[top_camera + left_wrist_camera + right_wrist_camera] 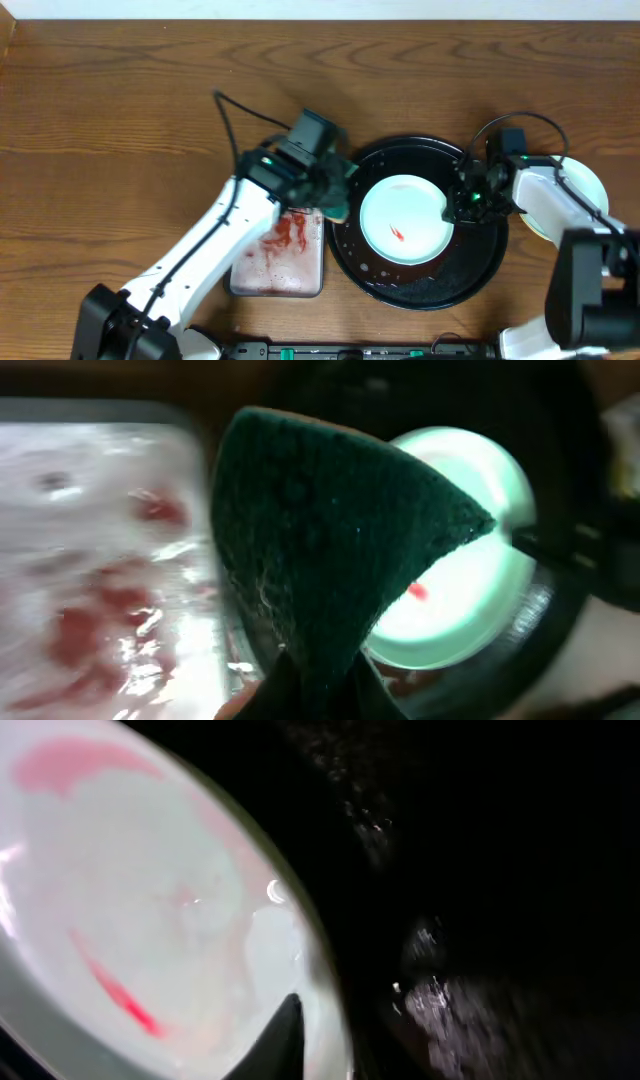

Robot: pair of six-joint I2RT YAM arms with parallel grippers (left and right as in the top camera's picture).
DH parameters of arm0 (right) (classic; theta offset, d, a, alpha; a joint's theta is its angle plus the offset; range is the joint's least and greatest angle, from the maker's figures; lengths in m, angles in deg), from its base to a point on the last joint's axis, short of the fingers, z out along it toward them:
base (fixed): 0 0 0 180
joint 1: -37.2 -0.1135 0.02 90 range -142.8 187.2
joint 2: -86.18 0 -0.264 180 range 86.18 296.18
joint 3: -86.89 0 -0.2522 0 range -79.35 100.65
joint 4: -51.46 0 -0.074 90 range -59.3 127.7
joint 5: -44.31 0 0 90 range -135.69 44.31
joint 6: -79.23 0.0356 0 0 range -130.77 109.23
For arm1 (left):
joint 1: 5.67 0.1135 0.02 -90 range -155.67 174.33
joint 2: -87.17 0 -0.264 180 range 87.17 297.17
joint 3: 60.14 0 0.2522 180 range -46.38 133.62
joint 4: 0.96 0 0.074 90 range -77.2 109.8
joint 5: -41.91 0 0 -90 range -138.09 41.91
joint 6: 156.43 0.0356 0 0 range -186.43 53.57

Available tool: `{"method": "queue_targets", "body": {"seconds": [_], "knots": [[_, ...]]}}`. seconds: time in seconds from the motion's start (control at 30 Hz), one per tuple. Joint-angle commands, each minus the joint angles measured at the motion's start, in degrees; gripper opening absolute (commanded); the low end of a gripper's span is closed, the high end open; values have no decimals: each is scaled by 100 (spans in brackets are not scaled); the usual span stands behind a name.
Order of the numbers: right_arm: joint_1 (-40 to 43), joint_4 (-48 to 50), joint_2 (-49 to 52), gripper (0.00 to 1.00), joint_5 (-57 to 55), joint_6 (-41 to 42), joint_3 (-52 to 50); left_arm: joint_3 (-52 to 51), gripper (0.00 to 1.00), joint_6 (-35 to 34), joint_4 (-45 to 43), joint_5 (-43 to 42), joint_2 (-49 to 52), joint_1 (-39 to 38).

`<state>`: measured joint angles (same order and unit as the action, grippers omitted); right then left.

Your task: Clean dirty plates on tray and stack at the side

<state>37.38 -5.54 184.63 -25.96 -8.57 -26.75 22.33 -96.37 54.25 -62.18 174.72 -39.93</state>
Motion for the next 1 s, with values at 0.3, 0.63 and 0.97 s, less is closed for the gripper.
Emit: {"method": "queue_targets", "body": {"seconds": [0.3, 0.63, 0.97], "knots": [[24, 170, 319, 1, -730, 162, -20, 87, 8, -1196, -1353, -260, 1108, -1213], [20, 122, 319, 1, -721, 203, -22, 87, 7, -1775, -2568, -796, 2527, -1668], [20, 79, 319, 1, -699, 203, -22, 166, 8, -1644, -601, 2000, 2837, -1447]]}}
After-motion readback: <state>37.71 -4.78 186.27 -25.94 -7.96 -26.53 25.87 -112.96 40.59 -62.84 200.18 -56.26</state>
